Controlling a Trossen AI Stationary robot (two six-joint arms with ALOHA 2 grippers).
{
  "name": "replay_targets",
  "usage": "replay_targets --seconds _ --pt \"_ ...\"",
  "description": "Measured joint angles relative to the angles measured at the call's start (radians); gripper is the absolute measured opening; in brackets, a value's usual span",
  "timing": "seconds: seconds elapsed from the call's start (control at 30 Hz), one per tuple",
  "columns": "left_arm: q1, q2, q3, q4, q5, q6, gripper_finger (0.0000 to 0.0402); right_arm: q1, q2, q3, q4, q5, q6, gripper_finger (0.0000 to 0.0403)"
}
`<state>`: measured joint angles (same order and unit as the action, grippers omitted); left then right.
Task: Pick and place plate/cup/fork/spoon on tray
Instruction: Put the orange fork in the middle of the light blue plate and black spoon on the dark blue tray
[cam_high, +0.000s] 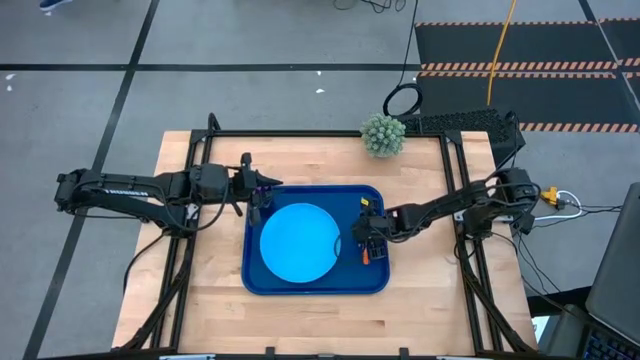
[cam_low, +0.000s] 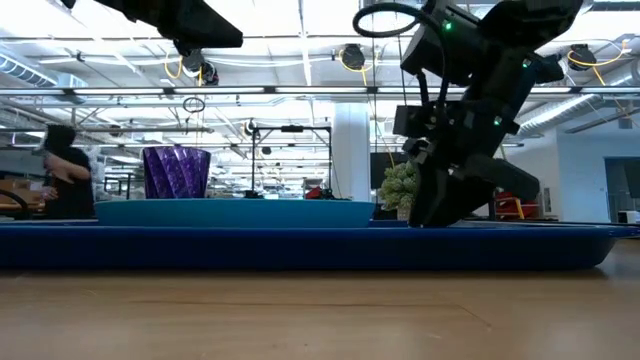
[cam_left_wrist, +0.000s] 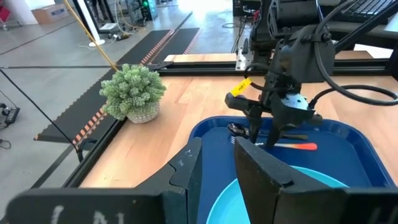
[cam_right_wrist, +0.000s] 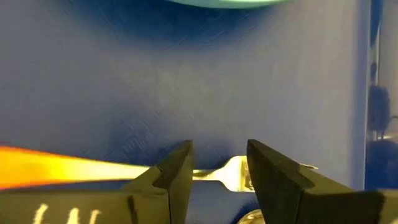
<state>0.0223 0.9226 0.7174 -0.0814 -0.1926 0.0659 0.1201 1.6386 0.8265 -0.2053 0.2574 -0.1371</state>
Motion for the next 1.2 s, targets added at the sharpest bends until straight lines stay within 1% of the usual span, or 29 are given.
replay_targets --seconds 0.3,0.5,0.63,0.83,1.0,1.2 --pt "-0.006 0.000 0.000 -0.006 0.001 0.004 0.0097 -0.002 0.009 0.001 0.029 0.009 -0.025 0.0145" --pt "-0.006 0.000 0.000 -0.006 0.002 0.003 0.0097 -0.010 -0.026 0.001 0.032 0.105 -0.070 0.0145" --pt "-0.006 0.000 0.000 -0.006 0.004 0.003 0.0097 -0.039 -0.028 0.001 0.021 0.136 -0.089 0.0145" --pt "-0.006 0.000 0.000 -0.006 0.004 0.002 0.0097 -0.094 -0.028 0.000 -0.006 0.135 -0.096 0.0145" --pt "-0.006 0.000 0.000 -0.007 0.004 0.003 0.0097 -0.108 -0.028 -0.007 0.005 0.087 -0.095 0.0145" --pt "-0.006 0.000 0.000 -0.014 0.004 0.003 0.0097 -0.108 -0.028 -0.044 0.030 0.082 -0.092 0.0145"
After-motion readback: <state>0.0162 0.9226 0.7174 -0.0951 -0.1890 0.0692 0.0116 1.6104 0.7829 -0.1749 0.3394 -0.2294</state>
